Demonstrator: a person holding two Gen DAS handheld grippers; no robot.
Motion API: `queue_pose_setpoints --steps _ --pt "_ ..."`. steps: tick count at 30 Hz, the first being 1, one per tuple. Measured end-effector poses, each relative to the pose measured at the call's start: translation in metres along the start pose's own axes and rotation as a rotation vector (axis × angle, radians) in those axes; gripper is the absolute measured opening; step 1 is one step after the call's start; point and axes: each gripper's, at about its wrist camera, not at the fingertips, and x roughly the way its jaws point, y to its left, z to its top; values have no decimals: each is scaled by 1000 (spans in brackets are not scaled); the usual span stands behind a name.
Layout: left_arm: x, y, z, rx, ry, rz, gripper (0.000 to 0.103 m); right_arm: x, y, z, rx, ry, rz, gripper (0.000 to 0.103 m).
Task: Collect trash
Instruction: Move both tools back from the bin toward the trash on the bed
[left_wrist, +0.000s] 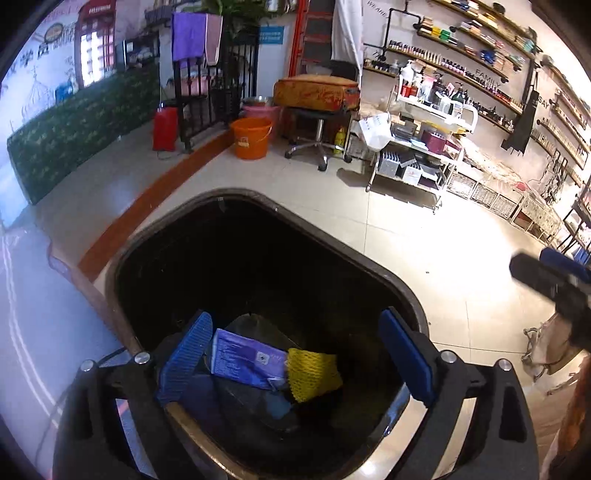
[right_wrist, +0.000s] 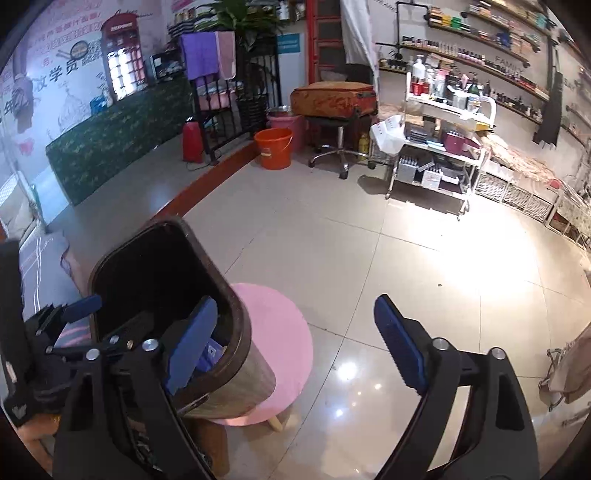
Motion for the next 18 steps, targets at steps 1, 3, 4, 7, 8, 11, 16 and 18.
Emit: queue_pose_setpoints --steps 1,3,4,7,8,11,16,18 --pt "-4 -2 0 6 -10 9 94 -1 -3 1 11 -7 3 91" --pt "-13 -4 -2 7 -26 26 96 -1 -6 2 24 -13 5 91" --pt "-19 -3 -5 -1 -33 26 96 -1 -7 3 29 -16 1 91" --pt "-38 4 -10 -42 -52 19 98 0 -5 3 32 -9 14 92" --pt "-44 7 -13 -54 -56 26 98 1 -3 3 32 -4 28 92" --pt "-67 14 -24 -70 -84 87 98 1 10 0 3 13 87 92" --pt "-107 34 -40 -108 -129 183 98 -5 52 -6 -91 17 167 92" --pt "-121 43 -45 -126 -135 217 98 -5 70 -10 -112 28 207 92"
